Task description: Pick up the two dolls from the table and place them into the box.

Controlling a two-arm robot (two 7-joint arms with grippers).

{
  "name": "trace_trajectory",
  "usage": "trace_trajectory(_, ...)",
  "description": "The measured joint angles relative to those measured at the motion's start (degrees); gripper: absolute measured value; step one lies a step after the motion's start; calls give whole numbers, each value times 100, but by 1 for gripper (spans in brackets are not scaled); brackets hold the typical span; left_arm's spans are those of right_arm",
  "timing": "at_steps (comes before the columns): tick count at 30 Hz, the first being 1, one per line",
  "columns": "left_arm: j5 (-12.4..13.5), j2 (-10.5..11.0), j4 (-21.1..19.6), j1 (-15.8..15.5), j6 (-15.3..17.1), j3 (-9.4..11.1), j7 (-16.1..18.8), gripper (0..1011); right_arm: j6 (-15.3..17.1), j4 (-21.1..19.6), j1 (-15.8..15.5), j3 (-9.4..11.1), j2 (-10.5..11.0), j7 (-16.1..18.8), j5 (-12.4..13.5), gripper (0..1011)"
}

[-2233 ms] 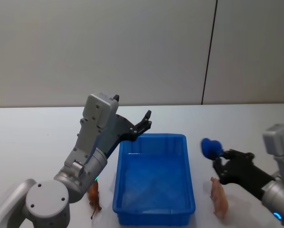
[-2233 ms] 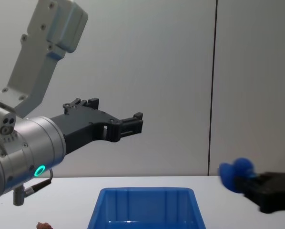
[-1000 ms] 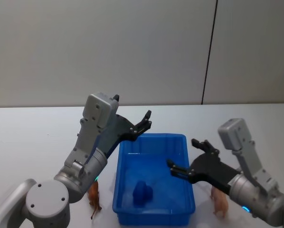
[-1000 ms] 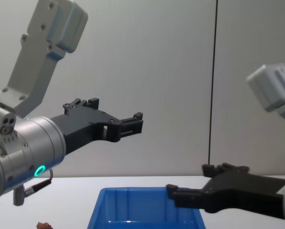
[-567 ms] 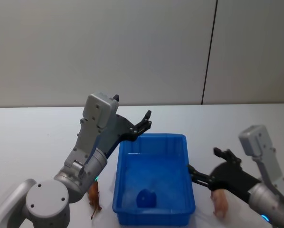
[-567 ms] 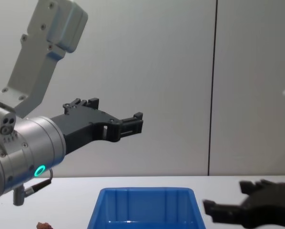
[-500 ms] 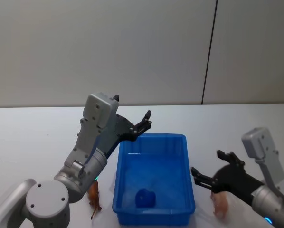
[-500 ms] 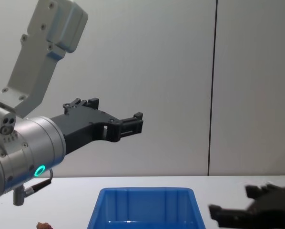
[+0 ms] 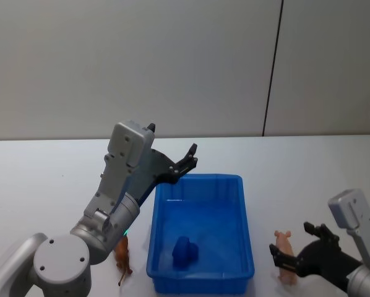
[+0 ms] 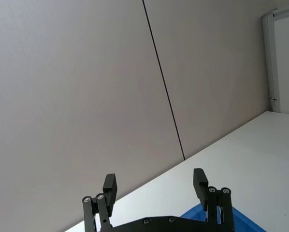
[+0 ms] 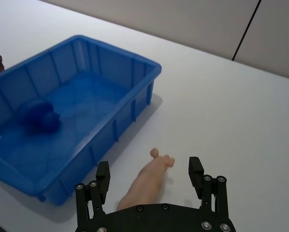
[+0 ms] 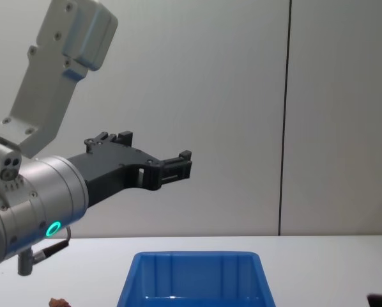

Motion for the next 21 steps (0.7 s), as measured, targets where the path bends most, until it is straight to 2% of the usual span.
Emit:
trace_trajectory(8, 0, 0, 0, 0, 0, 0, 0, 1001, 184, 22, -96, -25, 30, -13, -15, 1000)
trace_trajectory(21, 0, 0, 0, 0, 0, 0, 0, 1001, 373, 211, -90, -120, -79, -79, -123, 1001)
